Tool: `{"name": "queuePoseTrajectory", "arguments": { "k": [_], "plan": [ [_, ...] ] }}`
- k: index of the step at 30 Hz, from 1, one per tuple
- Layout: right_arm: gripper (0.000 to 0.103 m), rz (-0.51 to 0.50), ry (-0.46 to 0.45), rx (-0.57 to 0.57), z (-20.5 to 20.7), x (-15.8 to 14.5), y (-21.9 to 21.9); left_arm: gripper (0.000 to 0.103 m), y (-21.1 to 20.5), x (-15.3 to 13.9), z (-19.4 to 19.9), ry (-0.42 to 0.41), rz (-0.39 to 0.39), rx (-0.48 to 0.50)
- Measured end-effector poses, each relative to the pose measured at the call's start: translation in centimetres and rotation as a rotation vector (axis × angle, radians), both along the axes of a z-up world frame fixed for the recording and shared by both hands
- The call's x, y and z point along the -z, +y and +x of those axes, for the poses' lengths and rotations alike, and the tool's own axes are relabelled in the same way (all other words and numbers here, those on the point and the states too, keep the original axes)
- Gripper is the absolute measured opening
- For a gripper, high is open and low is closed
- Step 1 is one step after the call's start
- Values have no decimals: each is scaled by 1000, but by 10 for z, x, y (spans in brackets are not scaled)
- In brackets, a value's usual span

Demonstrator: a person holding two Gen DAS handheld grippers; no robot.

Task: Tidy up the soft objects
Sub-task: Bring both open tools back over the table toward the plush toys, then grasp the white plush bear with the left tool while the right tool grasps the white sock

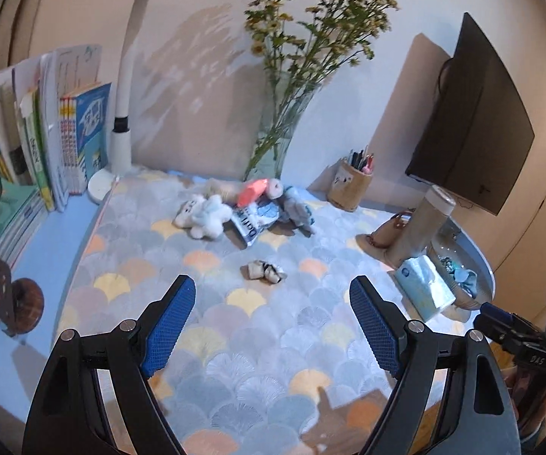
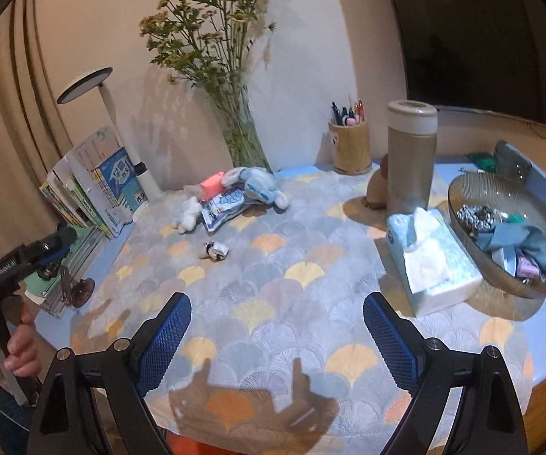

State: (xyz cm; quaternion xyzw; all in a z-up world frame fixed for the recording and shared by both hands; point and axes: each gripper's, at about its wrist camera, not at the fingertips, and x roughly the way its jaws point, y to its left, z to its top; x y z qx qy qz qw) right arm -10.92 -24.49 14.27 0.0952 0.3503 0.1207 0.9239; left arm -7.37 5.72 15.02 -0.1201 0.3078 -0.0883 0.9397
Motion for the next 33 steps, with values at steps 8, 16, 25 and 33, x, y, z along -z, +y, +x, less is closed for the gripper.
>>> {"name": "queuePoseTrajectory", "arguments": {
  "k": [8,16,25,33],
  "plan": [
    [93,92,36,-29,24,4,5,83,15,-8,7,-1,81,-47],
    [96,38,87,-104,82,21,49,83,30,30,90,119,136,-100],
    [96,-180,161,-381,175,66,124,83,40,92,197,272,43,-92],
    [95,-240,171,-504,230,127,179,83,29,130,249,298,39,-133]
  ]
}}
